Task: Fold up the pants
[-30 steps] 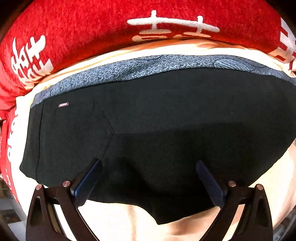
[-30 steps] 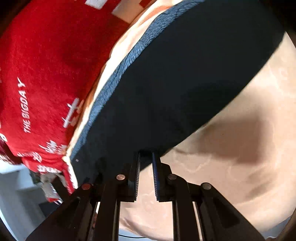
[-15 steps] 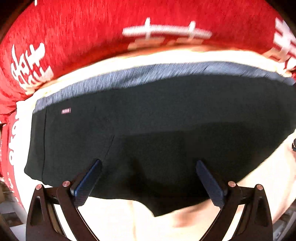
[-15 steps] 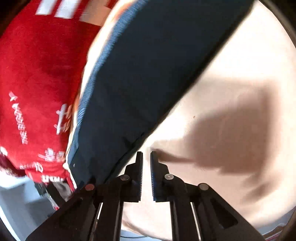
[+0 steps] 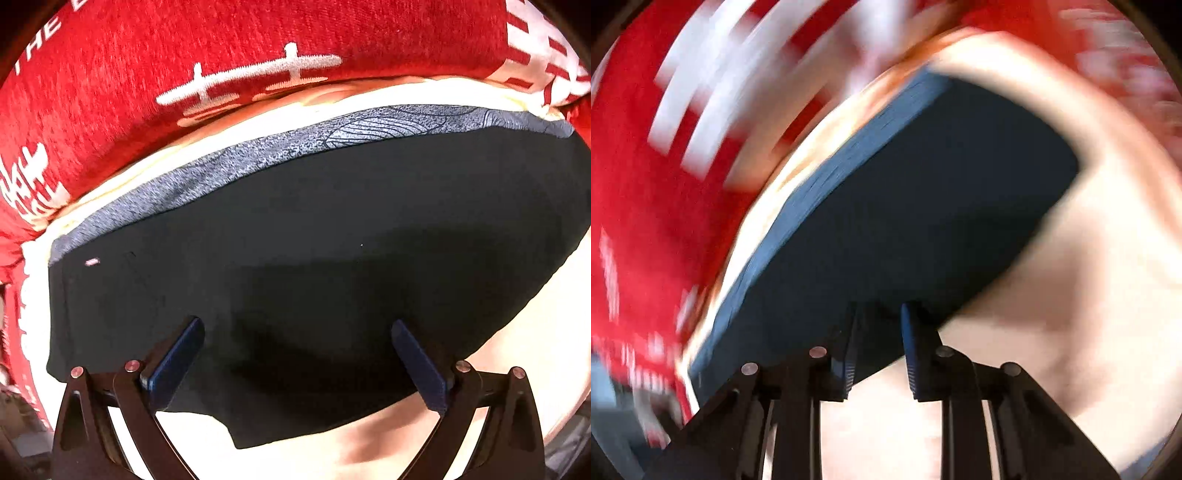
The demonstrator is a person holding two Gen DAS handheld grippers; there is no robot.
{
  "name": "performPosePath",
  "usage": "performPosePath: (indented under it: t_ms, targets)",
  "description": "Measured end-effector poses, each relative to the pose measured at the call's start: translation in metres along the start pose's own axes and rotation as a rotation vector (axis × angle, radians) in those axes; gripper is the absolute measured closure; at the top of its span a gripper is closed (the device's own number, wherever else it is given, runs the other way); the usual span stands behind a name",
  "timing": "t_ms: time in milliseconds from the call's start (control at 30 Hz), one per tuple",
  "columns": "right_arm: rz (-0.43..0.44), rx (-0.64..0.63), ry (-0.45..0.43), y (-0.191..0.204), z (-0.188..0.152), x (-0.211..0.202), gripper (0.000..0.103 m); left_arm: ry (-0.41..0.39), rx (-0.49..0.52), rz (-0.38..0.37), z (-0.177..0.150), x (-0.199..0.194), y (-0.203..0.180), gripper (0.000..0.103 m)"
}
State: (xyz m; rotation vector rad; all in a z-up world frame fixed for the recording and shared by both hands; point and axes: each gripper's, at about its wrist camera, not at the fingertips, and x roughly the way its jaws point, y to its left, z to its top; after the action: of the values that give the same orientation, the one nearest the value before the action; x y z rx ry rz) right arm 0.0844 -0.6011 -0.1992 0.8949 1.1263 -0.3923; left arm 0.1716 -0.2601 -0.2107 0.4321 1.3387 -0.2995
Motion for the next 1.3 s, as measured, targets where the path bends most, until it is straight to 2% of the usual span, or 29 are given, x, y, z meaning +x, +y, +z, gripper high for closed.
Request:
performPosePath:
  t_ms: [67,167,233,400,533,567,600,633,700,800,967,1300]
  targets:
    - [-0.071,0.001,-0.081,-0.012,0.015,-0.026,0.076,-0.018,-0.003,-0.009,0.008,-0.010,-0.007,0.001]
    - [-0.131,0.048,-0.137,-0.030,0.023,-0.050,0.074,-0.029,-0.020,-0.048,0.027,-0.017,-0.025,0.001]
    - [-0.083,0.120,-0.114,-0.060,0.027,-0.055,0.071,-0.039,-0.015,-0.061,0.040,-0.019,-0.045,0.001]
    - [0.013,0.183,-0.104,-0.071,0.028,-0.047,0.071,-0.067,-0.016,-0.109,0.066,-0.026,-0.098,0.001]
    - [0.024,0.182,-0.107,-0.068,0.035,-0.040,0.071,-0.061,0.001,-0.130,0.074,-0.025,-0.128,0.001]
    - [0.023,0.187,-0.090,-0.068,0.039,-0.036,0.074,-0.053,0.009,-0.127,0.074,-0.022,-0.135,0.001]
    - [0.015,0.188,-0.087,-0.070,0.040,-0.036,0.089,-0.041,0.021,-0.117,0.072,-0.018,-0.143,0.001]
    - [-0.007,0.183,-0.090,-0.071,0.042,-0.037,0.093,-0.026,0.031,-0.102,0.073,-0.012,-0.146,0.001]
    - [-0.029,0.189,-0.095,-0.077,0.042,-0.039,0.093,-0.012,0.029,-0.095,0.067,-0.003,-0.147,0.001]
    - [-0.057,0.195,-0.058,-0.089,0.045,-0.027,0.092,-0.015,0.016,-0.105,0.054,-0.004,-0.151,0.001]
    - [-0.147,0.067,-0.074,-0.069,0.039,-0.038,0.087,-0.030,0.049,-0.074,0.053,-0.012,-0.158,0.001]
    - [0.055,0.007,0.070,-0.045,-0.022,-0.037,0.086,-0.018,0.011,-0.097,0.048,-0.005,-0.146,0.001]
